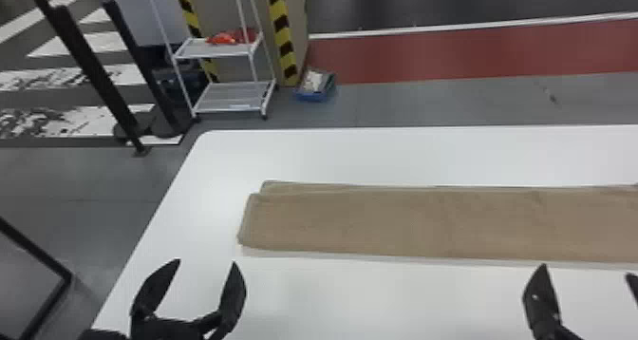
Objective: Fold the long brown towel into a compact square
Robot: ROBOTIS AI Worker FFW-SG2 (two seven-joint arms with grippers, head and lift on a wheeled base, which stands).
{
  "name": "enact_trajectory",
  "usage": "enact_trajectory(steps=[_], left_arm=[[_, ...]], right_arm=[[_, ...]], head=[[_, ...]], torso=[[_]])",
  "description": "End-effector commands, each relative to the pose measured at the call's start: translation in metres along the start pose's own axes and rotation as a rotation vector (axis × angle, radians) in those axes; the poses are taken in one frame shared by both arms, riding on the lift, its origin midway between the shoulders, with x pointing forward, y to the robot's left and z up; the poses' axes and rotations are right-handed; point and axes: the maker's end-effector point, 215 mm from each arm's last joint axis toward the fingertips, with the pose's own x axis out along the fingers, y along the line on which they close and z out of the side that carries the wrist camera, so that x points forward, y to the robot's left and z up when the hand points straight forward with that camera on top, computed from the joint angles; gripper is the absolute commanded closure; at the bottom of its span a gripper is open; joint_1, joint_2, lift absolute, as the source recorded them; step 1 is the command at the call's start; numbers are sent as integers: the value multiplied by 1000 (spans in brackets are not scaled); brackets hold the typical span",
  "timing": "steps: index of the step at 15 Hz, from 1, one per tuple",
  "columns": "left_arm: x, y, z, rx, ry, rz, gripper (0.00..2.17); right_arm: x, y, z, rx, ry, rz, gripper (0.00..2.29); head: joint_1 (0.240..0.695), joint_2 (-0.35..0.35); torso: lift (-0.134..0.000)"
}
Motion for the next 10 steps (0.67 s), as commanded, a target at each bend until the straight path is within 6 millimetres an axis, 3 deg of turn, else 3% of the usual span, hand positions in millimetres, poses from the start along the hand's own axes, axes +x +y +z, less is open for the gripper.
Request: enact_trajectory(steps=[1,6,10], left_arm=[[-2,-8,2,10,-2,-9,39],[-3,-24,1,36,6,-20,39],[-3,-24,3,42,1,-20,39]], right_arm=[[2,-7,-2,10,2,-14,147],[5,-28,-8,43,10,-48,147],[6,-27,-3,45,2,-44,147]], head=[[695,183],[695,131],[695,96]], torso=[[-122],[-122],[-122]])
